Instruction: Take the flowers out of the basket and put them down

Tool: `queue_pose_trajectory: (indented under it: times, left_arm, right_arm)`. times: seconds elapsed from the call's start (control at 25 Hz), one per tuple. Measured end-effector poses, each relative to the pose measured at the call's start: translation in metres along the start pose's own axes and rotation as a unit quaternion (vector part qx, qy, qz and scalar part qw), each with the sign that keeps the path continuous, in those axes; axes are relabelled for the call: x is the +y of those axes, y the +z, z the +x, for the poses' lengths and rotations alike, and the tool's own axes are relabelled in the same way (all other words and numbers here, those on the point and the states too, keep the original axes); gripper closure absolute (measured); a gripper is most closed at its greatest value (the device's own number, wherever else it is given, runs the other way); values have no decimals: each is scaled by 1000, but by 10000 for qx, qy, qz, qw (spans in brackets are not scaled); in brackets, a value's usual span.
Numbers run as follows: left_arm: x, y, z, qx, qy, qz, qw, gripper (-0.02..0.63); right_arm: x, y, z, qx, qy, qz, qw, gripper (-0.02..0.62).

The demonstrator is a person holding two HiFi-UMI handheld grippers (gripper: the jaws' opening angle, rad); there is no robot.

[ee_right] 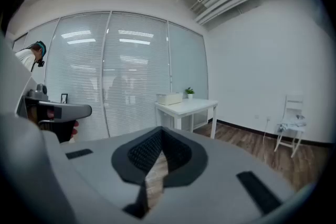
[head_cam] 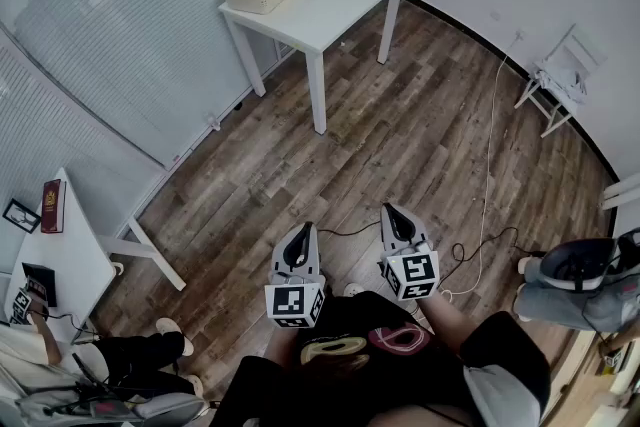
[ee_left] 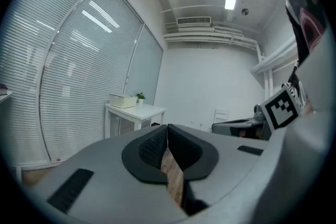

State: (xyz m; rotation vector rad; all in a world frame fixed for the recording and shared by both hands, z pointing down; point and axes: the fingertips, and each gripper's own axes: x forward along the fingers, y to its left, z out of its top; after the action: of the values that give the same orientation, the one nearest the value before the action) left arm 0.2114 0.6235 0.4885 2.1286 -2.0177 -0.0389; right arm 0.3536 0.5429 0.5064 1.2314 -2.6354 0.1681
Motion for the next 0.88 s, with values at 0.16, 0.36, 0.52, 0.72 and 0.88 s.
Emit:
queue_pose_trajectory:
  times: [0.16, 0.36, 0.52, 0.72, 0.88]
  left_arm:
    - [11, 5, -1, -73, 32, 7, 10000, 588]
    - [34, 14, 4, -174, 110, 33, 9998, 588]
    - [59, 22, 10, -238, 183, 58, 9995, 588]
    - [90, 38, 26, -376, 110, 141, 9991, 588]
    - [105, 48, 41, -418, -51, 215, 9989, 588]
  right_arm:
    - [1, 8, 2, -107, -99, -142, 9998, 586]
    - [2, 14, 9, -168, -204, -276, 9993, 586]
    - [1, 24, 21, -397, -270, -136, 9988, 584]
    - [4, 35, 46, -546, -391, 2, 9977, 584]
    - [12, 42, 67, -559, -445, 46, 9974, 584]
